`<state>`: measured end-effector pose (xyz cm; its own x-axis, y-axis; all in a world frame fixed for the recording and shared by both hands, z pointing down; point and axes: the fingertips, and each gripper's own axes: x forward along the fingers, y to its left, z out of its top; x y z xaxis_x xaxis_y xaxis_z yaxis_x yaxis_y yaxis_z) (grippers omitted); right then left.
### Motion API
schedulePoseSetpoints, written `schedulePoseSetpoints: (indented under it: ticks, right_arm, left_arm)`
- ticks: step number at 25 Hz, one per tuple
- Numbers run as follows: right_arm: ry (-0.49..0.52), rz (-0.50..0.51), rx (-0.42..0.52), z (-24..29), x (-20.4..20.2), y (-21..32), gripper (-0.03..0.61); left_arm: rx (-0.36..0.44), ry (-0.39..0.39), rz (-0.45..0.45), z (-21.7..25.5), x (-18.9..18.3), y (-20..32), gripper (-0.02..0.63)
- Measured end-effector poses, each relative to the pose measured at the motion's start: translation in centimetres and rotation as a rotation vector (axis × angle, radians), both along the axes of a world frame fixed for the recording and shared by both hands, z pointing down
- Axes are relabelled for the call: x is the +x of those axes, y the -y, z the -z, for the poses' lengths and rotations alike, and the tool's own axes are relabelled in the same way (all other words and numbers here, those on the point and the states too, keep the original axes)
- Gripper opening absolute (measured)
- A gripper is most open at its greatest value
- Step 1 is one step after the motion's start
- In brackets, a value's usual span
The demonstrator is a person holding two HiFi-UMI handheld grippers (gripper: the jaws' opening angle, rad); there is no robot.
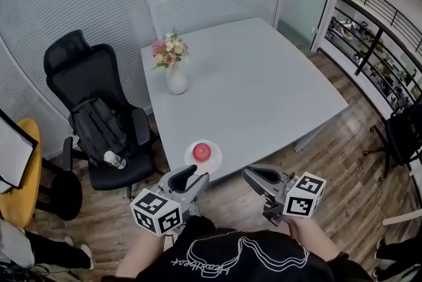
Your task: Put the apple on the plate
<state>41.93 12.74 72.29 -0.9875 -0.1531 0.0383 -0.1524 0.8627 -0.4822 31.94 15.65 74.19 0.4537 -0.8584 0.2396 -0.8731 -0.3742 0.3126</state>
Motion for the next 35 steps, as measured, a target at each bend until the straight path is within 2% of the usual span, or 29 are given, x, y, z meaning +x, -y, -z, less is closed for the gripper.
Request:
schedulePoseSetpoints:
  ticks: [7,9,16,25,35]
  right_arm:
    - [0.032,0.084,0.075,2.3,0.1,-3.3,0.009]
    - [0.03,0.1,0.093,2.4,0.2,-4.0,0.009]
    - [-0.011,0.125,0.162,2.0,0.3,-5.4,0.009]
    - [-0.03,0.135,0.159,1.5,-0.1,-6.3,0.009]
    - [-0.047,0.133,0.156,1.0,-0.7,-5.8,0.009]
  left_arm:
    - [0.073,0.001,-0.013,3.8,2.3,-3.1,0.047]
    - [0.087,-0.004,-0.031,4.2,3.0,-3.8,0.026]
    - [0.101,0.023,-0.065,4.3,4.5,-4.8,0.014]
    - [0.121,0.0,-0.099,4.6,5.0,-6.0,0.014]
    - [0.127,0.025,-0.087,4.1,4.2,-5.8,0.014]
